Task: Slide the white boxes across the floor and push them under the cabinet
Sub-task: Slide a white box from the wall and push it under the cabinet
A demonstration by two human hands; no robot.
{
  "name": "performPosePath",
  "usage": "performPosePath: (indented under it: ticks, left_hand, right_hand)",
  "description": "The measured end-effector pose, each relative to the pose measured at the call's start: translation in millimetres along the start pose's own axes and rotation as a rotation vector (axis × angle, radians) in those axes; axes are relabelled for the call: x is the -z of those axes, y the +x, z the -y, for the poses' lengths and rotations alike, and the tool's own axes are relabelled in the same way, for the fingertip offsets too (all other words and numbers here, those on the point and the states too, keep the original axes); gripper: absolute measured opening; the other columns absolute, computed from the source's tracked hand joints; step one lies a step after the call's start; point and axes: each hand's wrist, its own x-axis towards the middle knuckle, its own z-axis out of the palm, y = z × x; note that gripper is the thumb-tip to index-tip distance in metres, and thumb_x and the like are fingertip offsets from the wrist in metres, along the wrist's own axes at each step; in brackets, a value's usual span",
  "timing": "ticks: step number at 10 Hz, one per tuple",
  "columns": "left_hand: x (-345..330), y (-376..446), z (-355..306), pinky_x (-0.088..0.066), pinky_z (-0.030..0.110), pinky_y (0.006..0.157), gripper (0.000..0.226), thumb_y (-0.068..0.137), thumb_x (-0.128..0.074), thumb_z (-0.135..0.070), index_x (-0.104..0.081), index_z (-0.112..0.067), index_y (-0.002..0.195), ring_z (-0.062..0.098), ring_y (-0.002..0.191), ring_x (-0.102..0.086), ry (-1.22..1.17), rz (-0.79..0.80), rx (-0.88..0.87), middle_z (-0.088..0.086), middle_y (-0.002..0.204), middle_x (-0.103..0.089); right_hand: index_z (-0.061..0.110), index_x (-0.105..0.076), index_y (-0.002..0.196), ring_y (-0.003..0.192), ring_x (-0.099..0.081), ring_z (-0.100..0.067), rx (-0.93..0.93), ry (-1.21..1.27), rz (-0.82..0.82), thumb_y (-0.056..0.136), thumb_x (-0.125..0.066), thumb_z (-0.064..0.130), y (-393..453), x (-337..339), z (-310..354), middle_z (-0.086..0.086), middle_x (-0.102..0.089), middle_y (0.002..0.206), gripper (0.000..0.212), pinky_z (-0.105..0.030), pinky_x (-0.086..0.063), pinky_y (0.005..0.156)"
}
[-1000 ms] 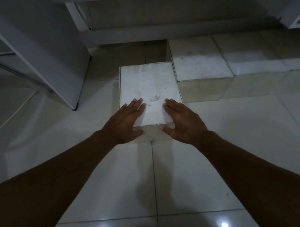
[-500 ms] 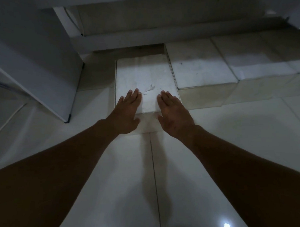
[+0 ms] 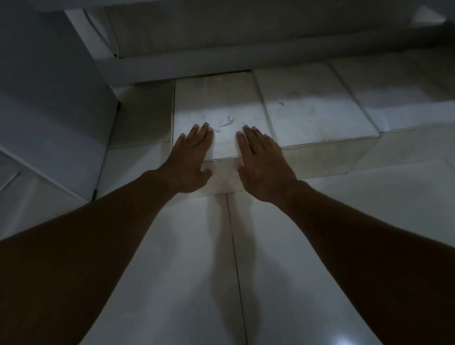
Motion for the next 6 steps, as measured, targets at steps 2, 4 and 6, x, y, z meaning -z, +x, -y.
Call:
performPosePath:
  ticks: [2,4,6]
  left_hand:
    - [1.2,9.2,6.2,0.003,0.039,0.119,0.093,0.090,-0.061,-0.028,0.003,-0.009,0.154,0.024,0.149,0.012,0.013,-0.011,-0.012,0.008,0.163,0.010]
    - [0.1,7.5,4.1,0.005,0.038,0.118,0.095,0.091,-0.061,-0.031,0.006,-0.009,0.153,0.024,0.148,0.013,0.033,-0.015,0.004,0.008,0.162,0.011]
    - [-3.7,-7.7,-16.0,0.002,0.044,0.119,0.097,0.089,-0.061,-0.043,0.004,-0.012,0.154,0.027,0.149,0.011,0.074,-0.017,0.065,0.008,0.163,0.010]
  right_hand:
    - [0.005,-0.010,0.154,0.148,-0.003,-0.030,-0.001,-0.028,0.006,0.100,-0.037,0.033,10.8,-1.7,-1.4,-0.018,-0.006,0.161,0.067,-0.041,-0.005,0.119]
    - [0.006,-0.005,0.154,0.149,0.000,-0.029,-0.001,-0.027,0.046,0.101,-0.036,0.034,9.2,3.7,-0.8,-0.017,-0.001,0.162,0.068,-0.042,-0.004,0.120]
    - [0.009,0.002,0.154,0.149,0.007,-0.026,-0.009,0.000,0.103,0.102,-0.036,0.035,3.6,10.7,-1.8,-0.014,0.007,0.162,0.070,-0.041,0.001,0.121]
